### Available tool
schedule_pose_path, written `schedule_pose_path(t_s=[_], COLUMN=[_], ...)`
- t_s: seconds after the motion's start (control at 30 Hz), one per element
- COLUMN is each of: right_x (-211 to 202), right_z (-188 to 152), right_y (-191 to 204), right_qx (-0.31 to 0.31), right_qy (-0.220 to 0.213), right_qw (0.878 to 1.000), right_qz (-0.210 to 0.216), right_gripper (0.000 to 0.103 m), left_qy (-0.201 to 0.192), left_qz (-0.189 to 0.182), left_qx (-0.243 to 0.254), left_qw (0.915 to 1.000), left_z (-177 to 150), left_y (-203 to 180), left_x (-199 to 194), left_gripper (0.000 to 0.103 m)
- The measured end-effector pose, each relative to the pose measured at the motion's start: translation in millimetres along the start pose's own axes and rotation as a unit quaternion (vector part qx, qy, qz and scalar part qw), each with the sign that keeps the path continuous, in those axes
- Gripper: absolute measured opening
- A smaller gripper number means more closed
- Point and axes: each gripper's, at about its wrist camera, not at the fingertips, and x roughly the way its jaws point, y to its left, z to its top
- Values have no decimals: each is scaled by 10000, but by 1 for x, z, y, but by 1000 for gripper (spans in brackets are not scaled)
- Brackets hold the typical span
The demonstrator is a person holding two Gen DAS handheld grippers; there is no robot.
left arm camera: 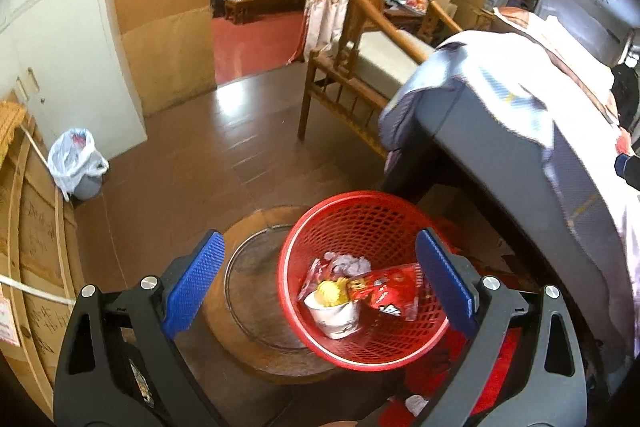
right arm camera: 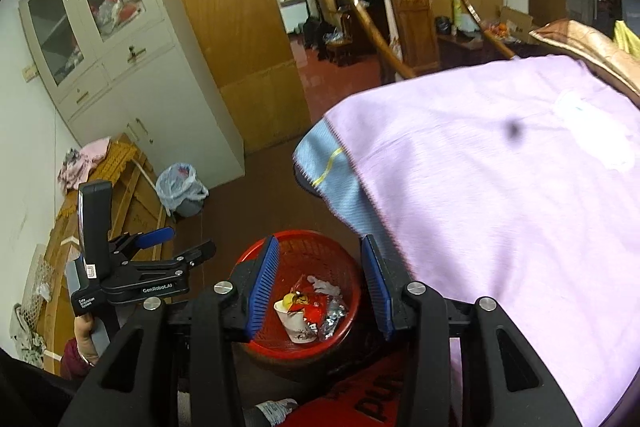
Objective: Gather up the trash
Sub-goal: 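Open both grippers to drop tassel and chip bag into the wastebasket, then move both tools back over the table toward the remaining trash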
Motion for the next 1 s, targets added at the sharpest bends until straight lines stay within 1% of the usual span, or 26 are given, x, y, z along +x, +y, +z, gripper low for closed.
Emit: schedule_pose_path(t_s=[0.17,0.27,0.47,0.6,0.7,0.8,0.87,0.9,0.97,1.0], right_x=[-46,-74,-146,-201,-234,-266,-287,-293,-308,-312], right_z=[-6,-12,-37,-63,-81,-106,-123,-129,-145,-154], right_y=[-17,-29,-67,-101,-126,-158,-180,-188,-212,-221], right_qx=[163,271,551,845,1078,1375,1582,1653,1864,1927], right_qy=[-457,-725,-1371,-1851,-2089,-2282,-2392,-2426,-2503,-2517], right_qw=[9988,9968,9881,9761,9666,9544,9445,9409,9299,9267], right_qz=[-97,-185,-432,-762,-1024,-1348,-1601,-1688,-1948,-2021], right_gripper=[44,47,51,56,60,62,63,64,66,67], left_qy=[-264,-412,-658,-760,-753,-690,-660,-648,-611,-598], left_qz=[-31,-60,-170,-386,-551,-826,-992,-1056,-1198,-1241], left_qx=[361,597,1113,1554,1836,2120,2332,2430,2688,2774], left_qw=[9990,9973,9915,9842,9786,9713,9651,9621,9538,9508], left_z=[6,7,4,-1,-4,-7,-9,-10,-11,-11], left_y=[-36,-62,-119,-172,-209,-251,-283,-300,-335,-347], left_x=[-29,-47,-78,-97,-100,-99,-97,-96,-91,-89], left_gripper=[94,95,96,96,96,96,96,96,96,96])
